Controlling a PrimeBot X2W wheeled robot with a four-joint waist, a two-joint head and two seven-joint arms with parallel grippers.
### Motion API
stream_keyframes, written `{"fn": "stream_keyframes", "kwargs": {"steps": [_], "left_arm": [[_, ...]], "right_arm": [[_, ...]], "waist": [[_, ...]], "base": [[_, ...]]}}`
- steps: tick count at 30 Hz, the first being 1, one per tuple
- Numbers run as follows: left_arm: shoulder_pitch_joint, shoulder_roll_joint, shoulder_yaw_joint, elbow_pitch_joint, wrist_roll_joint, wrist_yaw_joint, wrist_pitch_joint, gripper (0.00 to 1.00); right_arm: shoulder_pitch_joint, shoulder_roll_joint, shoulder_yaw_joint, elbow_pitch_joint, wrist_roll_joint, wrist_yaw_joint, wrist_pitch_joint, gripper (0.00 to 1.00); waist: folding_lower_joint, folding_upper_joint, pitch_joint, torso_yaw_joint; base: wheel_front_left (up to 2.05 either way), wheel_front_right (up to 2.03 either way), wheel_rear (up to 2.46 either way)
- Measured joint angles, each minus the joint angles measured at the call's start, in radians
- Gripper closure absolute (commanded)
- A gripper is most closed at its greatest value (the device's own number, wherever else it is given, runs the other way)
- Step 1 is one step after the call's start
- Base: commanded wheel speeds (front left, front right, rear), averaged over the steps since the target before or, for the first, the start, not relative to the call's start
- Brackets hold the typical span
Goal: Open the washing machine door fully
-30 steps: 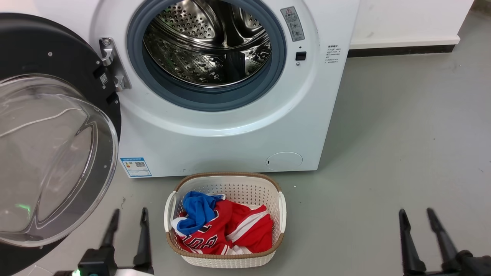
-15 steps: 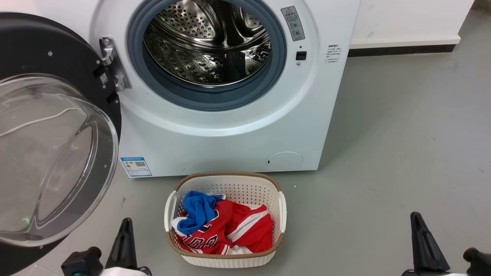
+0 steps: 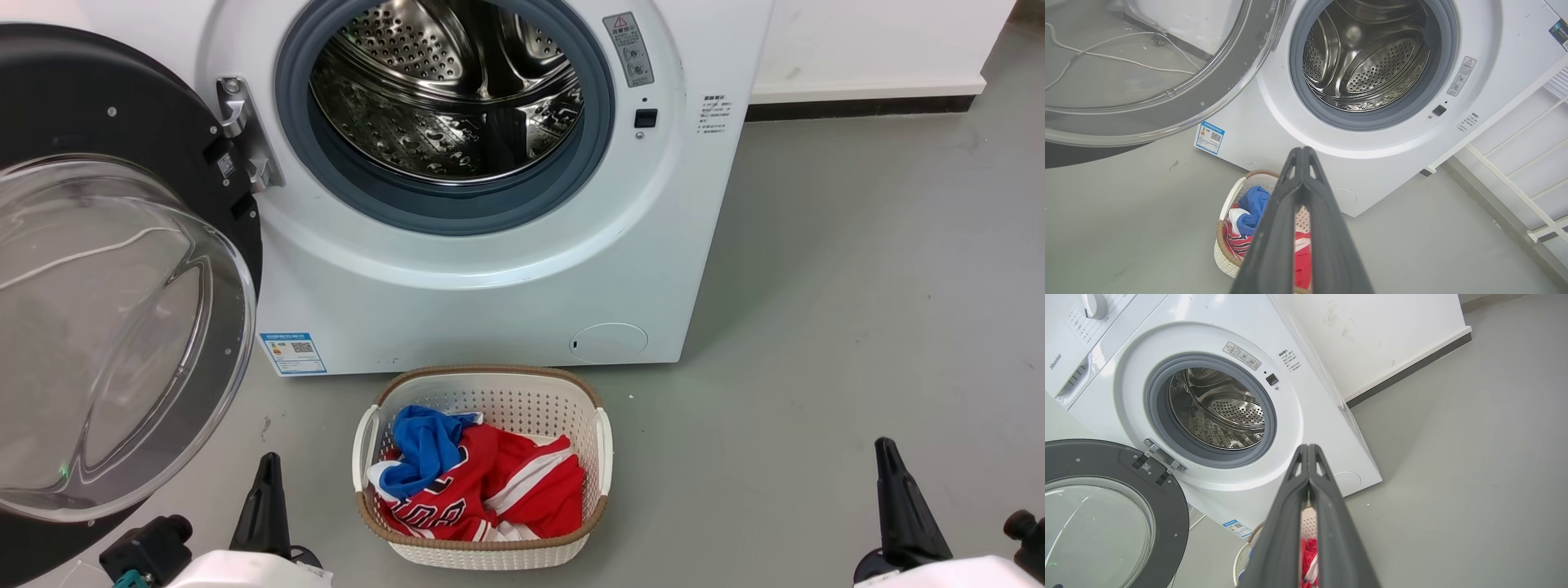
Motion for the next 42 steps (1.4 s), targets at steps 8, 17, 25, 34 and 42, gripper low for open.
{"fn": "stream_keyframes", "kwargs": {"steps": [8,17,25,34,42], "left_arm": [[-0.019,0.000,0.004,0.010,-0.127,-0.007,0.028,1.00],[-0.038,0.000,0.009,0.020,-0.257,-0.016,0.062,1.00],[-0.050,0.000,0.014,0.029,-0.364,-0.018,0.088,1.00],[-0.067,0.000,0.017,0.035,-0.474,-0.025,0.114,1.00],[-0.082,0.000,0.021,0.045,-0.586,-0.033,0.141,1.00]], "right_arm": [[-0.032,-0.005,0.001,0.019,0.127,0.000,0.026,1.00],[-0.054,-0.009,0.001,0.042,0.257,0.000,0.053,1.00],[-0.077,-0.012,0.000,0.060,0.361,0.000,0.078,1.00],[-0.100,-0.013,-0.004,0.079,0.470,0.000,0.105,1.00],[-0.128,-0.014,-0.007,0.100,0.578,0.000,0.131,1.00]], "waist": [[0.0000,0.0000,0.001,0.004],[0.0000,0.0000,0.001,0.007],[0.0000,0.0000,0.002,0.011],[0.0000,0.0000,0.002,0.015],[0.0000,0.0000,0.003,0.019]], "base": [[0.00,0.00,0.00],[0.00,0.00,0.00],[0.00,0.00,0.00],[0.00,0.00,0.00],[0.00,0.00,0.00]]}}
